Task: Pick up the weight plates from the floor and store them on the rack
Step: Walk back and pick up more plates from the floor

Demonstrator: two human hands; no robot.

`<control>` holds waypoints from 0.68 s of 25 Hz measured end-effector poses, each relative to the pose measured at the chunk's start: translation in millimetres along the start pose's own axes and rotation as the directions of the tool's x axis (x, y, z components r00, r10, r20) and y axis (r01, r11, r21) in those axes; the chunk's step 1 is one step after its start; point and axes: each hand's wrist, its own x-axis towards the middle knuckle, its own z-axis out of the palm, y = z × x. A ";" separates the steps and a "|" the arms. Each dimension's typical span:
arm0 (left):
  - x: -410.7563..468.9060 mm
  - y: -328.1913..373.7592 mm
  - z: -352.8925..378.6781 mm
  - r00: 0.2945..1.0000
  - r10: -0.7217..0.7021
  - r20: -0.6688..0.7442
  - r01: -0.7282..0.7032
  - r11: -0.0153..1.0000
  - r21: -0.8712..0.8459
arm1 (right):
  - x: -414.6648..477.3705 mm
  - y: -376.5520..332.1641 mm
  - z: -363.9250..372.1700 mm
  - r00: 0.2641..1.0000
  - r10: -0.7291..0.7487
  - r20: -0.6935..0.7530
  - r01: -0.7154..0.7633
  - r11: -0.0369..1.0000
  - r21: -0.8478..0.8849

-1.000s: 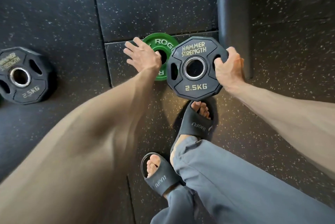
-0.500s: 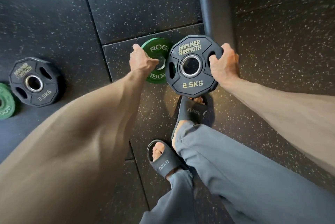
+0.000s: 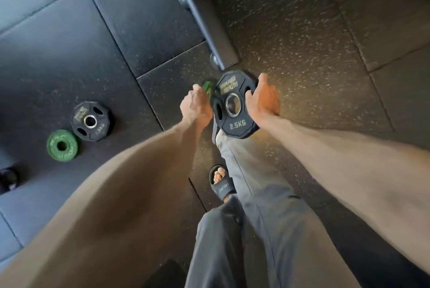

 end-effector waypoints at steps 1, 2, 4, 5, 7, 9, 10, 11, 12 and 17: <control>-28.6 16.3 -10.6 0.999 0.037 0.016 -0.037 0.999 0.032 | -21.8 8.0 -24.9 1.000 -0.008 -0.009 0.008 1.000 0.007; -52.1 29.4 -19.3 0.998 0.054 0.028 -0.055 0.997 0.057 | -40.0 15.3 -45.6 0.999 -0.028 -0.014 0.028 1.000 0.006; -100.7 61.9 -39.7 0.996 0.082 0.041 -0.085 0.991 0.102 | -77.9 32.1 -98.7 0.997 -0.080 -0.017 0.080 0.996 -0.028; -124.9 82.0 -50.8 0.994 0.099 0.055 -0.105 0.987 0.120 | -95.8 42.9 -130.3 0.996 -0.091 -0.019 0.090 0.994 -0.054; -163.6 120.3 -71.0 0.989 0.119 0.086 -0.130 0.982 0.134 | -122.6 60.0 -184.2 0.994 -0.110 -0.016 0.108 0.989 -0.102; -193.3 160.6 -85.5 0.985 0.132 0.109 -0.146 0.980 0.137 | -138.9 75.6 -234.1 0.992 -0.125 -0.011 0.122 0.983 -0.140; -210.2 183.5 -93.2 0.981 0.139 0.133 -0.159 0.976 0.149 | -144.2 85.3 -259.4 0.991 -0.132 0.005 0.131 0.980 -0.150; -224.7 206.5 -101.0 0.978 0.145 0.149 -0.168 0.973 0.161 | -146.6 93.9 -280.7 0.990 -0.138 0.029 0.141 0.978 -0.154; -235.3 231.2 -107.8 0.976 0.155 0.153 -0.181 0.968 0.174 | -145.8 102.3 -302.4 0.987 -0.151 0.047 0.157 0.973 -0.169; -273.6 339.1 -147.0 0.979 0.167 0.121 -0.187 0.966 0.177 | -114.6 138.9 -415.2 0.969 -0.238 0.074 0.249 0.933 -0.260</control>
